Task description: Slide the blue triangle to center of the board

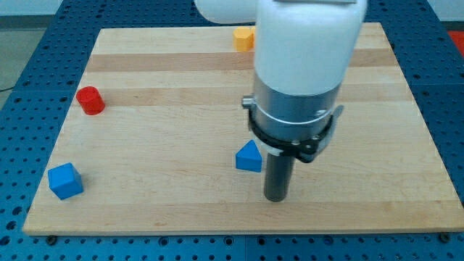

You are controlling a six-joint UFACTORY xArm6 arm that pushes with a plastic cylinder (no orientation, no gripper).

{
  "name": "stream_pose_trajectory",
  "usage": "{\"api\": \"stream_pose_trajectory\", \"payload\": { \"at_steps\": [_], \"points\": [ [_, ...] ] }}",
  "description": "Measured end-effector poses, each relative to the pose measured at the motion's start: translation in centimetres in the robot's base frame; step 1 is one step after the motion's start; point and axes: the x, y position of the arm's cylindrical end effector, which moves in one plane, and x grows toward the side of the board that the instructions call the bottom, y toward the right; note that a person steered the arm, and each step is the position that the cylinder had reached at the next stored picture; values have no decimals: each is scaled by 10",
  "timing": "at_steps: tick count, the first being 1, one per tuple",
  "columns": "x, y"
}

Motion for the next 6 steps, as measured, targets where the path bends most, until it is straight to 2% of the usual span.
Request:
{"api": "stream_pose_trajectory", "payload": {
  "at_steps": [1,3,4,5,6],
  "points": [
    [-20,-24],
    [-42,-26],
    [-48,-54],
    [-64,-39],
    [-76,9]
  ]
}}
